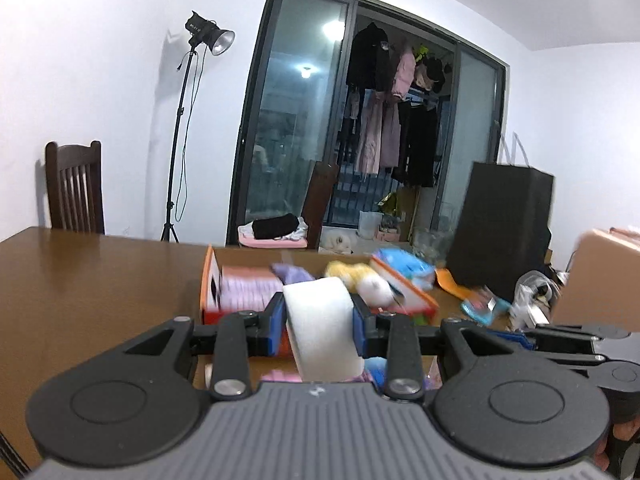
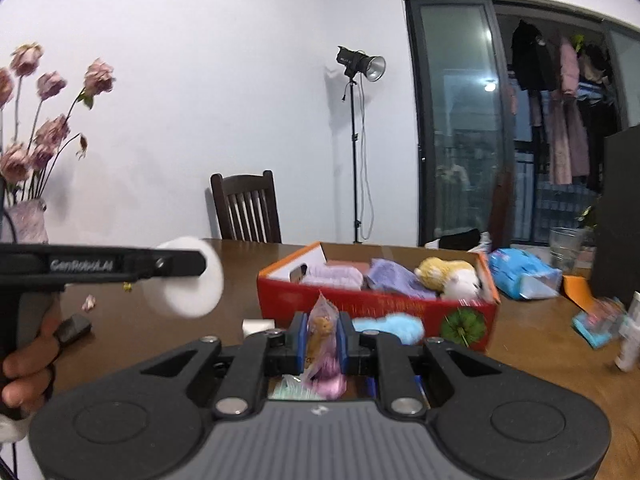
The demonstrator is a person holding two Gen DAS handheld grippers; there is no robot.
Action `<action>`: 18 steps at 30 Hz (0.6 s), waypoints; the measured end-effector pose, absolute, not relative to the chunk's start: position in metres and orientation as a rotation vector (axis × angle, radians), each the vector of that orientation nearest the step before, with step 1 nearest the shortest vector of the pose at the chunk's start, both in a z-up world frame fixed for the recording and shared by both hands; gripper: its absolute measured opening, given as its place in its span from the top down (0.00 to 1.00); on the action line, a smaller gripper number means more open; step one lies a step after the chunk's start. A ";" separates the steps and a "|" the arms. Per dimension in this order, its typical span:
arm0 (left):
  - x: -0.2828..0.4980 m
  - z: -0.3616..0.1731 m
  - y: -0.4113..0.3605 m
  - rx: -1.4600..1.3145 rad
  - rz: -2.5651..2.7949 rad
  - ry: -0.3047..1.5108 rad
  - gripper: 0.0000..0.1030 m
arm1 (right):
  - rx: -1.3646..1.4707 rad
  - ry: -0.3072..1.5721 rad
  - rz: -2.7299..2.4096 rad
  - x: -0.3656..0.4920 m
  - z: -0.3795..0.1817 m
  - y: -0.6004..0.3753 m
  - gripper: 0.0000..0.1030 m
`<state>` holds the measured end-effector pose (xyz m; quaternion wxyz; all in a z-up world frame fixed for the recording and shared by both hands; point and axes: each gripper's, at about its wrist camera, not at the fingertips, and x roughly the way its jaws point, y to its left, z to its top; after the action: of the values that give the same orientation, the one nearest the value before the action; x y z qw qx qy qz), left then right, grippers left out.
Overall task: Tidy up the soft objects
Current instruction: 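Carry the foam roll and clear bag into the box with both grippers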
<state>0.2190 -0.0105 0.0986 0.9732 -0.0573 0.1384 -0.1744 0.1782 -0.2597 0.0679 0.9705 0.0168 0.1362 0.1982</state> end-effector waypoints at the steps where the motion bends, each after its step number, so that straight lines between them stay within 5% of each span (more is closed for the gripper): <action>1: 0.234 0.102 -0.009 -0.118 -0.349 0.281 0.67 | 0.059 0.284 0.411 0.194 0.072 -0.262 0.85; 13: 0.403 0.078 0.001 -0.200 -0.303 0.491 0.65 | 0.301 0.504 0.465 0.384 0.061 -0.247 0.85; 16: 0.421 0.065 0.008 -0.215 -0.292 0.507 0.44 | 0.295 0.565 0.466 0.415 0.047 -0.234 0.82; 18: 0.427 0.055 0.010 -0.213 -0.290 0.517 0.42 | 0.305 0.608 0.459 0.430 0.037 -0.228 0.69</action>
<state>0.4266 0.0097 0.0548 0.9508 -0.1047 0.2543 -0.1424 0.4299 -0.2278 0.0372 0.9171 0.1480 0.2954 0.2231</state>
